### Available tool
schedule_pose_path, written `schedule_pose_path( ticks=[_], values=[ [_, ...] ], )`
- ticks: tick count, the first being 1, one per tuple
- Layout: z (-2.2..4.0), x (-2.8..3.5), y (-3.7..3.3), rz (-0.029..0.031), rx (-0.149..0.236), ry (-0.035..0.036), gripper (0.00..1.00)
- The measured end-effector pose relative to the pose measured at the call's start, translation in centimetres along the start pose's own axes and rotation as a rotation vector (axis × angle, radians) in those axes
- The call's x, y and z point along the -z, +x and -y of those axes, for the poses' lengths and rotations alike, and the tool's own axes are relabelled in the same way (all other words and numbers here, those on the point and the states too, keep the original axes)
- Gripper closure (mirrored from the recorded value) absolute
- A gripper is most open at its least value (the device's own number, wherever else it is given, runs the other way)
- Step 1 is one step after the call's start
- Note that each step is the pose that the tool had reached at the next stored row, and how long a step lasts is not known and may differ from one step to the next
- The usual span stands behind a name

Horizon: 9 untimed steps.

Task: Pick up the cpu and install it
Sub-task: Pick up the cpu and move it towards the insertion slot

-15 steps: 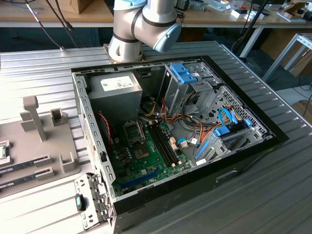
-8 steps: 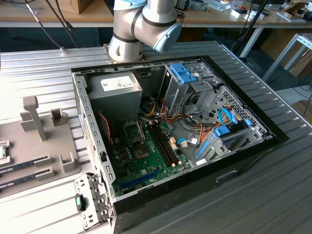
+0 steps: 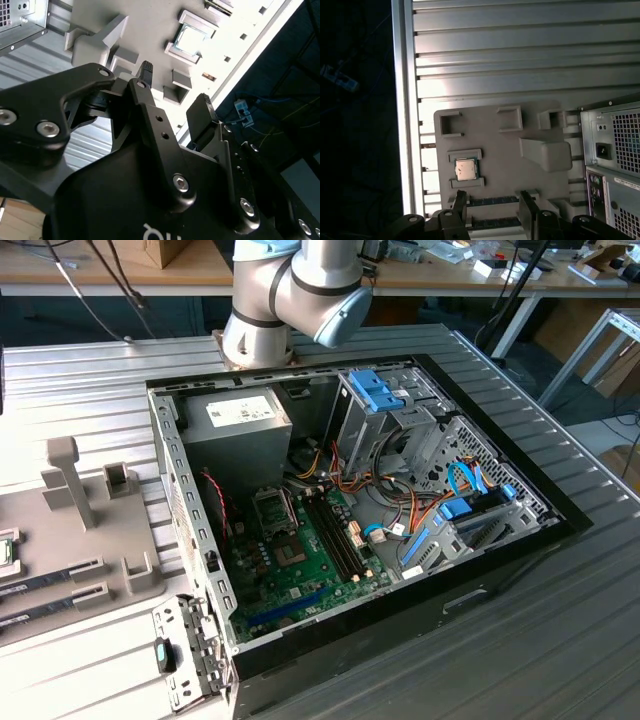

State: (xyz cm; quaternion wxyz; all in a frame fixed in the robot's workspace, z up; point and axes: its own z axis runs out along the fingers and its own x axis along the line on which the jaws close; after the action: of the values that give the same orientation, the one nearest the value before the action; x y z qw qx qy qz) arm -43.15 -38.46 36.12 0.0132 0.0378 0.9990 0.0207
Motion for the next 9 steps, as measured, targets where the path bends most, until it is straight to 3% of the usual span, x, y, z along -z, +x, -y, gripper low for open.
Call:
schedule_pose_path(
  ticks=[9],
  values=[
    [0.03,-0.50,0.09,0.0000,0.000,0.0000,0.46]
  ],
)
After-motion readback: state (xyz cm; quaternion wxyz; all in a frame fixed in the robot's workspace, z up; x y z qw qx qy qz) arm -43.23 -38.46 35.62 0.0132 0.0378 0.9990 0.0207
